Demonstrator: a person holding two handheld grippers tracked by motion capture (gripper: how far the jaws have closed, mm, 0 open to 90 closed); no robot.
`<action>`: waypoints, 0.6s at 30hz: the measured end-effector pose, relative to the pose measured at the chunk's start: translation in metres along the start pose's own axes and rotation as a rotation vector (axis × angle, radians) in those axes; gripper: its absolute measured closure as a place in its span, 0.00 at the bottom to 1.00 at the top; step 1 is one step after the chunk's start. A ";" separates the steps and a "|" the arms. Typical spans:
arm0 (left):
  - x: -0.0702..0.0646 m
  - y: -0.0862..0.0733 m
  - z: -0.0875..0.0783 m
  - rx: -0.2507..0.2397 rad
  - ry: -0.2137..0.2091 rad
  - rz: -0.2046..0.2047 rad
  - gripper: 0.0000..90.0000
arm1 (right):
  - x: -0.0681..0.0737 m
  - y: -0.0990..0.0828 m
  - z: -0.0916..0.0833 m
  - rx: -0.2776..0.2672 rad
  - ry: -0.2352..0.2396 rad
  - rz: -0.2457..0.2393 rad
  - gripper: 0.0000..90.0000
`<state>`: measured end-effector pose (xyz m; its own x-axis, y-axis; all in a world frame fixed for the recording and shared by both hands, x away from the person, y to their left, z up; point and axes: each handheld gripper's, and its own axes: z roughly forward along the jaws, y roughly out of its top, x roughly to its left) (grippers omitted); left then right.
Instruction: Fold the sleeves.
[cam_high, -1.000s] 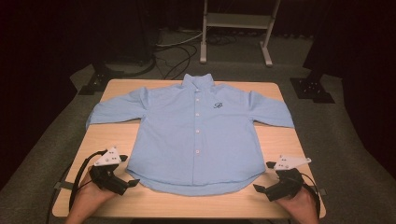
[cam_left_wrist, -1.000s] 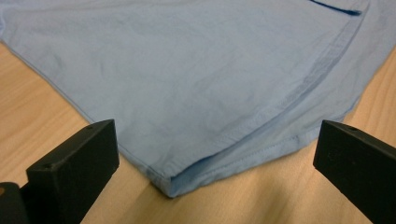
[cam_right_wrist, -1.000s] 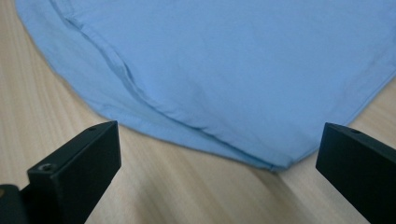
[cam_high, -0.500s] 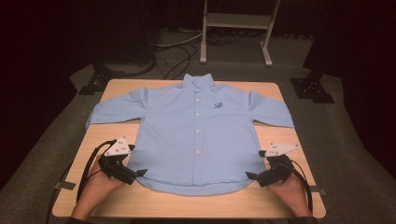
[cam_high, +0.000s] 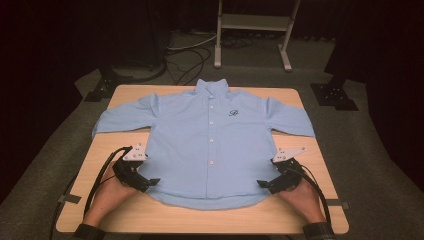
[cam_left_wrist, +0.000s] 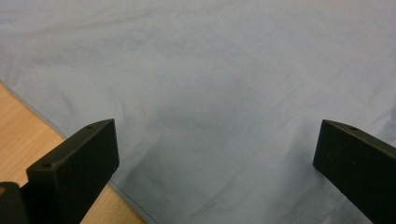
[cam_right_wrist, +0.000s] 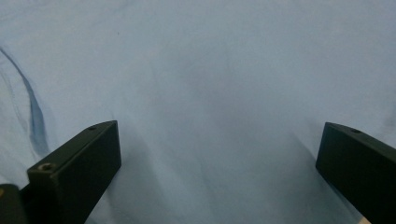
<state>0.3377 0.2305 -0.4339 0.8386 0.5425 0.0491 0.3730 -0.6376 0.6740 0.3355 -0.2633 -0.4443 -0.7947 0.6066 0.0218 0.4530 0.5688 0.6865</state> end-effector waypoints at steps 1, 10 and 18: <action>0.000 0.000 0.000 0.000 0.000 0.000 0.00 | 0.000 0.000 0.000 0.001 -0.001 -0.004 0.00; 0.001 -0.003 0.004 0.014 -0.025 -0.025 0.00 | 0.003 -0.001 0.000 0.015 -0.019 -0.013 0.00; -0.008 -0.001 0.001 0.053 -0.023 -0.025 0.00 | 0.006 -0.004 -0.003 0.014 -0.026 -0.005 0.00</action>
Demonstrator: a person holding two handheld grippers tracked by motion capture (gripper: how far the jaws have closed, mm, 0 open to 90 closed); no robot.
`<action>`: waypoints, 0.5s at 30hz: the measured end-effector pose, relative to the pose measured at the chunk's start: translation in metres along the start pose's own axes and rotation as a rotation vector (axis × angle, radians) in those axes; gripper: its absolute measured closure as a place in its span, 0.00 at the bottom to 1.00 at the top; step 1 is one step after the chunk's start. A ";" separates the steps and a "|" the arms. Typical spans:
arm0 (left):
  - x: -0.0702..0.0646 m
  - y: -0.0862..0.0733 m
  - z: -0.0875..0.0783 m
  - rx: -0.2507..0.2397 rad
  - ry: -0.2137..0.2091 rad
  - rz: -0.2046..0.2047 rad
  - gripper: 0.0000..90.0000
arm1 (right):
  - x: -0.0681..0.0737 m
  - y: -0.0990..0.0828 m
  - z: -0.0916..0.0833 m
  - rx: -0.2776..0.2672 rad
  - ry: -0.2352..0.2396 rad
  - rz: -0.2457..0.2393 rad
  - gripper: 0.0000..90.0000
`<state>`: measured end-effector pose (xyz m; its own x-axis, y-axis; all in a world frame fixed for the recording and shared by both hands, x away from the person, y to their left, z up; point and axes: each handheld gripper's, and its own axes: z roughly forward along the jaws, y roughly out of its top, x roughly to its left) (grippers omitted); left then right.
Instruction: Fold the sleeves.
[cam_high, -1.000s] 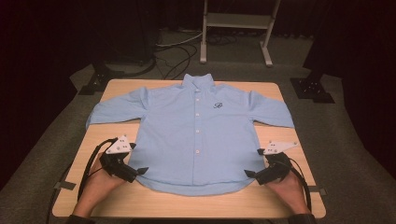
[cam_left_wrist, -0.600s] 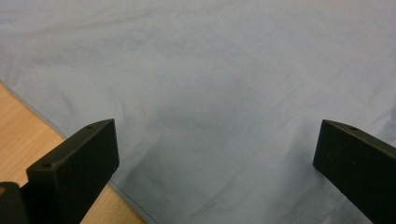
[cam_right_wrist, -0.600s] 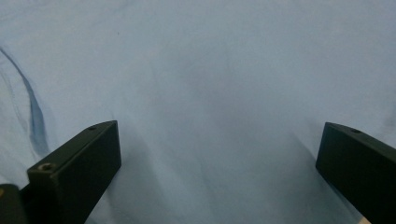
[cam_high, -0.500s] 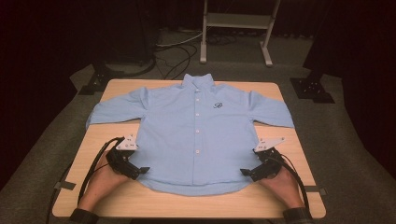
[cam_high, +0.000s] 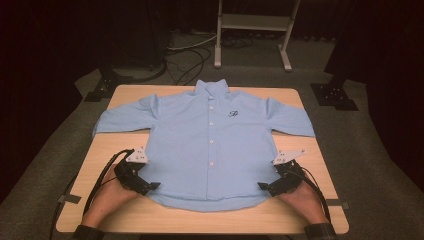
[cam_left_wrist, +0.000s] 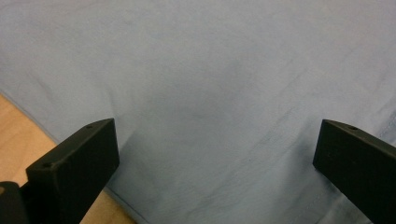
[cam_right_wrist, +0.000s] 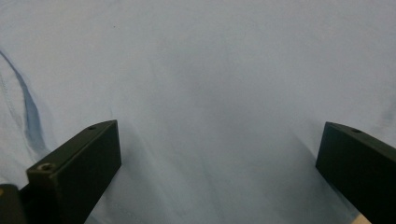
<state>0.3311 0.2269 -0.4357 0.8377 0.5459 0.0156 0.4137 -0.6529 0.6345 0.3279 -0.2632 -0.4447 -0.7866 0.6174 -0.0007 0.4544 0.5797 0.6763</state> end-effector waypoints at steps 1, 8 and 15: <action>-0.002 -0.001 -0.001 -0.005 0.000 0.000 0.00 | 0.001 0.000 -0.001 0.002 0.000 0.004 0.00; -0.013 -0.007 -0.004 -0.014 -0.001 -0.003 0.00 | 0.008 -0.006 -0.006 0.002 -0.009 0.012 0.00; -0.024 -0.012 -0.008 -0.021 0.002 -0.011 0.00 | 0.014 -0.011 -0.010 0.001 -0.014 0.018 0.00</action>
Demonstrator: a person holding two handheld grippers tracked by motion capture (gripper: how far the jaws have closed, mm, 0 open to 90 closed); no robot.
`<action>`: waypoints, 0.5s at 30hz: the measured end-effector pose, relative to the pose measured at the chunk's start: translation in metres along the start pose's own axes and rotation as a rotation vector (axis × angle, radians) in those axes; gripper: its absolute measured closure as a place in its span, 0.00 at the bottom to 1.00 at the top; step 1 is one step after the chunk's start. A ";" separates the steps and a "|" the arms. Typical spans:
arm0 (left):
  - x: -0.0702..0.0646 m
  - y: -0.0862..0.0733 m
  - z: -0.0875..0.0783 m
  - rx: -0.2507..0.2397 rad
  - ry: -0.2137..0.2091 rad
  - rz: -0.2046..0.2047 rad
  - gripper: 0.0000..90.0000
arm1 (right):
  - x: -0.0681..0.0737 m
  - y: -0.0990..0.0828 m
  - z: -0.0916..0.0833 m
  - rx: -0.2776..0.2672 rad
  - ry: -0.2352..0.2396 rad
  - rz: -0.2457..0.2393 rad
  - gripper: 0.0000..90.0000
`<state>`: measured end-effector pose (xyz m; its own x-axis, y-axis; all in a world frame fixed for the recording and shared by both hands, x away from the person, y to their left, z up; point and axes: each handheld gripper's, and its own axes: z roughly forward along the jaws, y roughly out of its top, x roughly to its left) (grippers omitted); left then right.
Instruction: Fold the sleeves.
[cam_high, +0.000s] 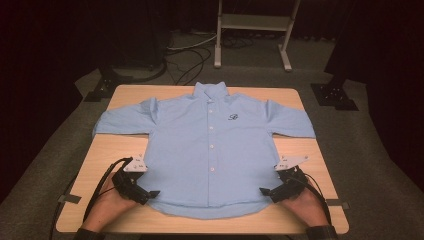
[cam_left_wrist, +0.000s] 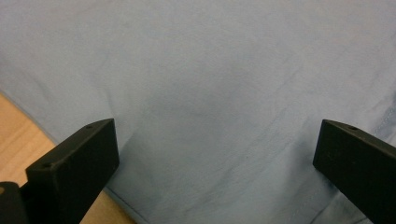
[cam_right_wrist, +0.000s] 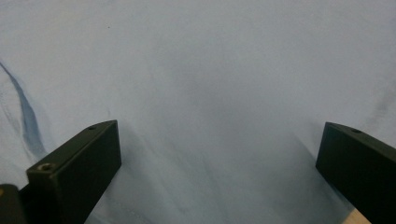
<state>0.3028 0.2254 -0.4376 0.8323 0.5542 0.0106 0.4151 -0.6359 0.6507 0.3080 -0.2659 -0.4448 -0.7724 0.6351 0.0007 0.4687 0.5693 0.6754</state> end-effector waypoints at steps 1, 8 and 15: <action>0.000 0.000 0.000 0.000 0.000 0.000 0.00 | 0.000 0.000 0.000 0.000 0.000 0.000 0.00; -0.010 -0.005 -0.004 0.003 -0.003 0.004 0.00 | 0.009 -0.007 -0.005 -0.006 -0.008 0.009 0.00; -0.019 -0.009 -0.008 0.001 0.000 0.002 0.00 | 0.018 -0.013 -0.010 -0.015 -0.016 0.022 0.00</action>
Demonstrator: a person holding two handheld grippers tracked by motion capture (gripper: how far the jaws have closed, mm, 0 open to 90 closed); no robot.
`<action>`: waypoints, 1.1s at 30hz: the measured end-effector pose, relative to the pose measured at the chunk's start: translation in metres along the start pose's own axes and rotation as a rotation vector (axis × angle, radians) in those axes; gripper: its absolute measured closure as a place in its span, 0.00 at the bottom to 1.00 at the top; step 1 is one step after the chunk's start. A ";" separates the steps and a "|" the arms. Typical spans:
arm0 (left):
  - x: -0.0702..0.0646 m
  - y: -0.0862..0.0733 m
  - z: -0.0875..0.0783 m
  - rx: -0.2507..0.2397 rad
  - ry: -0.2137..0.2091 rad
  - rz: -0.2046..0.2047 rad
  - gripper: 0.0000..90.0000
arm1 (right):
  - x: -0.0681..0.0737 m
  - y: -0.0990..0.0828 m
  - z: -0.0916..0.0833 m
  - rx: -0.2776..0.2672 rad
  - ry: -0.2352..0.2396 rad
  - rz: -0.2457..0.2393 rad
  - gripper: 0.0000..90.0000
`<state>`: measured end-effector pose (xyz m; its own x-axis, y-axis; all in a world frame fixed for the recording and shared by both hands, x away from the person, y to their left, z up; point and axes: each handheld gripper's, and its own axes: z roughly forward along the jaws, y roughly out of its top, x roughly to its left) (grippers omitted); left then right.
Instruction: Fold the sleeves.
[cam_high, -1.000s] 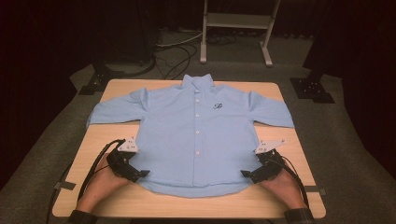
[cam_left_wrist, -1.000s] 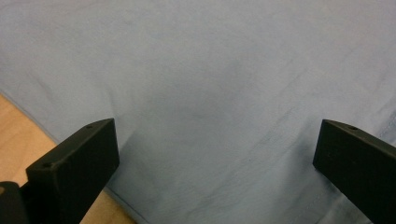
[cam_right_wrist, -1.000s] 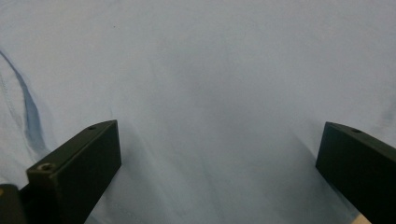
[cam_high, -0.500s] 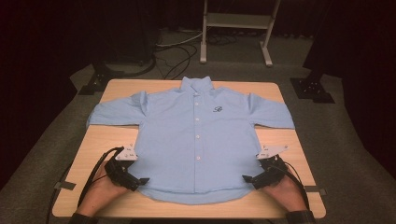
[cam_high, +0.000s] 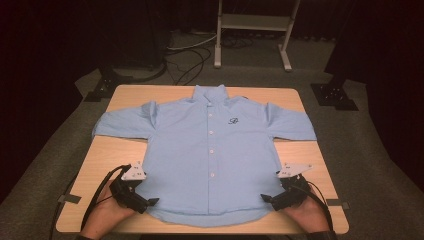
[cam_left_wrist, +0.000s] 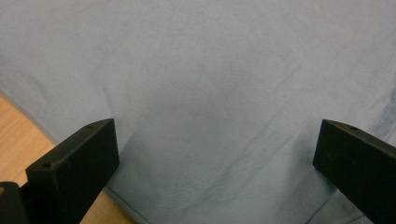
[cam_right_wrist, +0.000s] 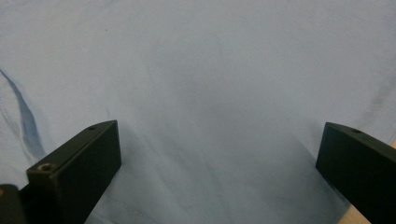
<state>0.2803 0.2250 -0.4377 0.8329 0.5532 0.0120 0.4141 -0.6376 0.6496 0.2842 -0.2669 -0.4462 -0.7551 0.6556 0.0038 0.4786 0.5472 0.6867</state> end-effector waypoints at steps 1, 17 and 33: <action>-0.002 -0.001 -0.001 -0.001 -0.001 -0.001 0.00 | 0.003 -0.003 -0.002 -0.003 -0.002 -0.001 0.00; -0.027 -0.014 -0.012 0.002 -0.008 0.007 0.00 | 0.030 -0.020 -0.017 -0.007 -0.013 0.011 0.00; -0.003 0.002 -0.009 -0.046 -0.007 0.001 0.00 | 0.012 0.002 -0.013 -0.010 -0.003 -0.034 0.00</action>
<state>0.2754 0.2264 -0.4296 0.8359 0.5488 0.0080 0.3958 -0.6129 0.6839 0.2706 -0.2642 -0.4355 -0.7699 0.6378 -0.0218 0.4479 0.5644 0.6934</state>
